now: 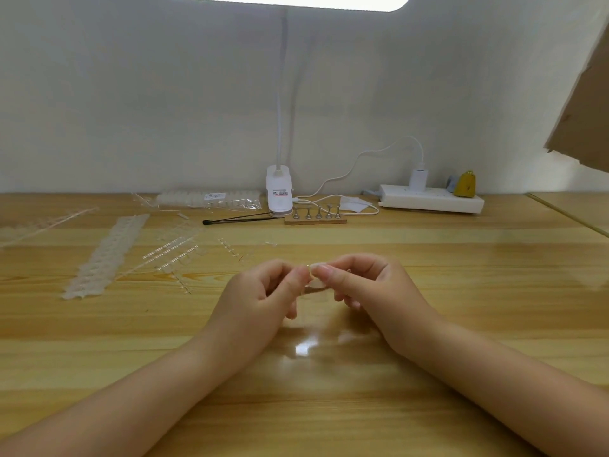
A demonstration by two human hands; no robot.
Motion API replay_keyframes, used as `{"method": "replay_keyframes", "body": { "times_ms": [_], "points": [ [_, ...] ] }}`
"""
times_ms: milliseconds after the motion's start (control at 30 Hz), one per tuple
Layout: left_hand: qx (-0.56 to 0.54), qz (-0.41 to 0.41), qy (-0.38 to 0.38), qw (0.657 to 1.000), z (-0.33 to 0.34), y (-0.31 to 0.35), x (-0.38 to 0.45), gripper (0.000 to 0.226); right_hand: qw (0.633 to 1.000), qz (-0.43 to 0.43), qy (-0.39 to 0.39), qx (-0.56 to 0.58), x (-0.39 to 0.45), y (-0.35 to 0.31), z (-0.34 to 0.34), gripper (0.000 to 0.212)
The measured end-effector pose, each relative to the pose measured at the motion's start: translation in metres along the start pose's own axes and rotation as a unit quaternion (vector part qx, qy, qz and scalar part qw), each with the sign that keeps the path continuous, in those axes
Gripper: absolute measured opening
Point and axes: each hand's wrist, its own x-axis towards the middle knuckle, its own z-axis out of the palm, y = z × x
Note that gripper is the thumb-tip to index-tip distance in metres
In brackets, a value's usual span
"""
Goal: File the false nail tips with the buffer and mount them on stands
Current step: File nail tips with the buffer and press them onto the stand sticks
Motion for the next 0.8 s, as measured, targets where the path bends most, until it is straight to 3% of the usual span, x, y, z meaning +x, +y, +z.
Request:
{"method": "replay_keyframes", "body": {
  "times_ms": [167,300,367,500,533,600,667,733,800],
  "points": [
    [0.018,0.015,0.015,1.0,-0.0001,0.0009,-0.0019,0.029,0.995,-0.045,0.011,-0.092,-0.0013,0.0033,0.0019,0.014],
    [0.127,0.057,0.029,0.99,-0.0014,-0.0036,-0.0026,0.02,0.978,-0.099,0.041,-0.177,-0.0021,0.0077,0.0012,0.007],
    [0.165,0.067,0.038,0.983,-0.0012,-0.0043,-0.0028,0.021,0.956,-0.152,0.052,-0.246,-0.0033,0.0081,0.0009,0.004],
    [0.197,0.073,0.035,0.977,0.0,-0.0032,-0.0036,0.023,0.875,-0.269,0.065,-0.397,-0.0056,0.0075,0.0031,0.006],
    [0.187,0.073,0.031,0.979,-0.0003,-0.0027,-0.0037,0.026,0.872,-0.273,0.067,-0.4,-0.0058,0.007,0.0036,0.007],
    [0.145,0.076,0.014,0.986,-0.0012,-0.001,-0.0029,0.03,0.922,-0.214,0.048,-0.319,-0.0047,0.0043,0.0029,0.007],
    [0.075,0.089,-0.022,0.993,-0.0019,0.0013,-0.0023,0.035,0.981,-0.096,-0.022,-0.169,-0.002,0.0006,-0.002,0.01],
    [0.018,0.103,-0.069,0.992,-0.002,0.0031,-0.0028,0.034,0.993,-0.01,-0.087,-0.074,-0.0004,-0.0012,-0.0048,0.01],
    [-0.013,0.103,-0.1,0.99,-0.0041,0.0044,-0.0025,0.026,0.994,0.034,-0.105,-0.011,0.0014,-0.0013,-0.0053,0.013]
  ]
}}
